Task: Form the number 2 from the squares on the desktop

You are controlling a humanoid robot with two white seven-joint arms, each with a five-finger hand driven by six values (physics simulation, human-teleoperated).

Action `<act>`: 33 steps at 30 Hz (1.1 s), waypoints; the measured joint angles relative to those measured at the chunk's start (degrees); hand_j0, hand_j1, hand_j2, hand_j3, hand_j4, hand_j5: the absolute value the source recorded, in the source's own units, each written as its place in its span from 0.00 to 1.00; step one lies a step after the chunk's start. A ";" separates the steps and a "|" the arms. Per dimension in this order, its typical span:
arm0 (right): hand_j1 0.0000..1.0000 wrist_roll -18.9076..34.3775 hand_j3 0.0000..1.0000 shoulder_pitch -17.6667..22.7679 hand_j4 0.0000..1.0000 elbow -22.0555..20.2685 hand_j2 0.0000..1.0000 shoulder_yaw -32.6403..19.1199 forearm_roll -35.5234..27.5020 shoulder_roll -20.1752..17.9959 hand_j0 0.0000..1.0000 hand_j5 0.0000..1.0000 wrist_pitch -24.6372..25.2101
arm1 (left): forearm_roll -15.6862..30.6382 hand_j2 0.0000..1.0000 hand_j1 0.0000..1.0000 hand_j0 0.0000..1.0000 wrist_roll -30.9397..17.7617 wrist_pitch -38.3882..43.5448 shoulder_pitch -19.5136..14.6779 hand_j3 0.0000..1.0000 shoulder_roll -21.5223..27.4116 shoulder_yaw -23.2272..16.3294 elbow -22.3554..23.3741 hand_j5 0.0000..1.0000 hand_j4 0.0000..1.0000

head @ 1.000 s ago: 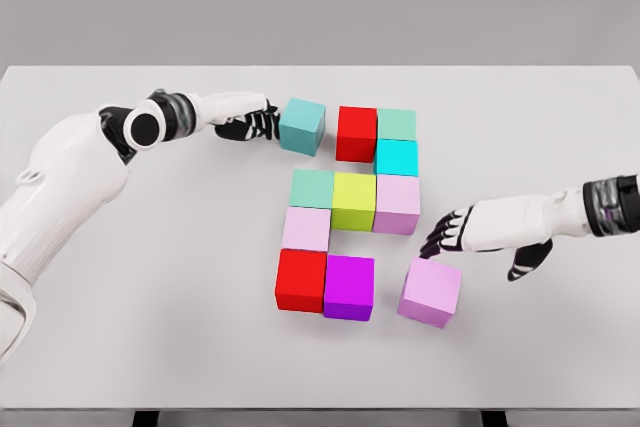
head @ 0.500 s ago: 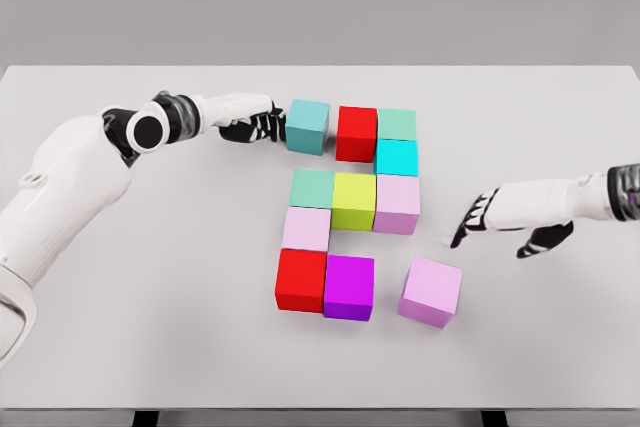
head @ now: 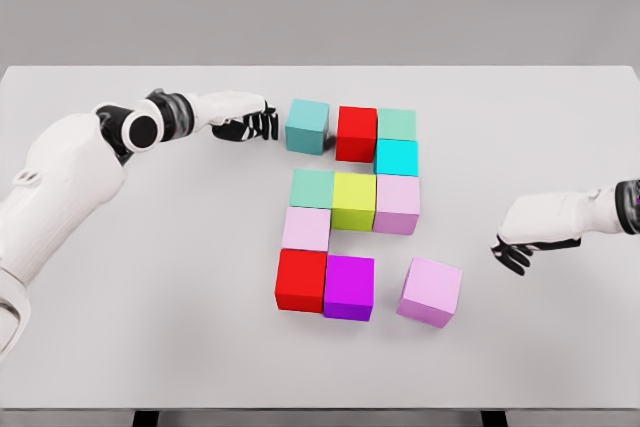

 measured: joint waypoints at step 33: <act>0.11 -0.01 0.11 3.17 0.11 -7.42 0.11 1.05 2.61 -1.60 0.11 0.11 0.03 | -15.32 0.45 0.45 0.45 -2.95 -0.38 -0.09 0.45 -0.29 0.34 -5.71 0.45 0.45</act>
